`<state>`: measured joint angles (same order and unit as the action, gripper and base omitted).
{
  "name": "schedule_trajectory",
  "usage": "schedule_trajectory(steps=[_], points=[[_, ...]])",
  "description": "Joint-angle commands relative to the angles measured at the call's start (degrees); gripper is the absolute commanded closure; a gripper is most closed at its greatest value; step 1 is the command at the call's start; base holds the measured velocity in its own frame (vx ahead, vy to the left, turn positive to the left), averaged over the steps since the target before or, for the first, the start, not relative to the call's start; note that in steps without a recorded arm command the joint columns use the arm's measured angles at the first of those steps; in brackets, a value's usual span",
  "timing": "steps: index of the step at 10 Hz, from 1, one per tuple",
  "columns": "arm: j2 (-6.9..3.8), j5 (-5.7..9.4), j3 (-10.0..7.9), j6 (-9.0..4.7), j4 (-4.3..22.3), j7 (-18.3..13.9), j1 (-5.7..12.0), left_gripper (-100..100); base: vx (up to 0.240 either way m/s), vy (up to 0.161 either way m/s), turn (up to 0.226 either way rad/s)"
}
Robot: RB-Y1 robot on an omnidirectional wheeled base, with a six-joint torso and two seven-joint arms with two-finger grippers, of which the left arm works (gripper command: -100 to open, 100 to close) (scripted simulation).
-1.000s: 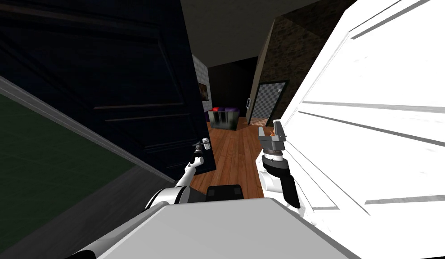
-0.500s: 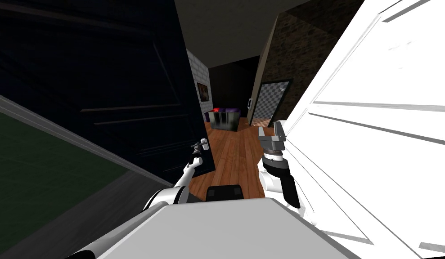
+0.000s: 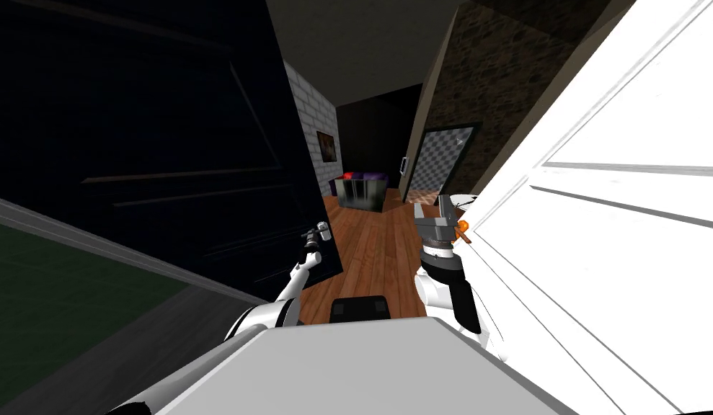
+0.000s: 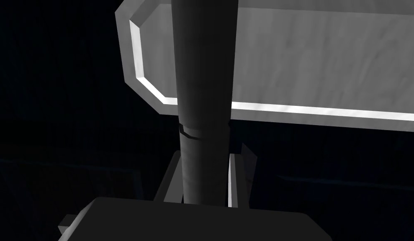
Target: Push the door open
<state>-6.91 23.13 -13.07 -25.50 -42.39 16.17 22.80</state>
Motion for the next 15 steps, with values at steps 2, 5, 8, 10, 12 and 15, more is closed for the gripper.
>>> schedule_trajectory(steps=[2, 5, 8, 10, 12, 15], points=[[-1.11, 0.67, -1.82, -0.51, 0.52, 0.57, 0.24, 100, 0.204, -0.045, 0.049], [-1.83, 1.33, -3.45, -0.70, 0.75, 1.09, 0.07, 100, 0.150, -0.060, 0.047], [-2.56, 1.99, -5.08, -0.89, 0.98, 1.62, -0.10, 100, 0.153, -0.063, 0.063], [-3.12, 2.51, -6.36, -1.03, 1.16, 2.03, -0.23, 100, 0.195, -0.066, 0.066], [-3.64, 2.99, -7.55, -1.17, 1.33, 2.41, -0.35, 100, 0.205, -0.079, 0.076], [-4.33, 3.62, -9.11, -1.35, 1.55, 2.91, -0.52, 100, 0.176, -0.062, 0.063]])
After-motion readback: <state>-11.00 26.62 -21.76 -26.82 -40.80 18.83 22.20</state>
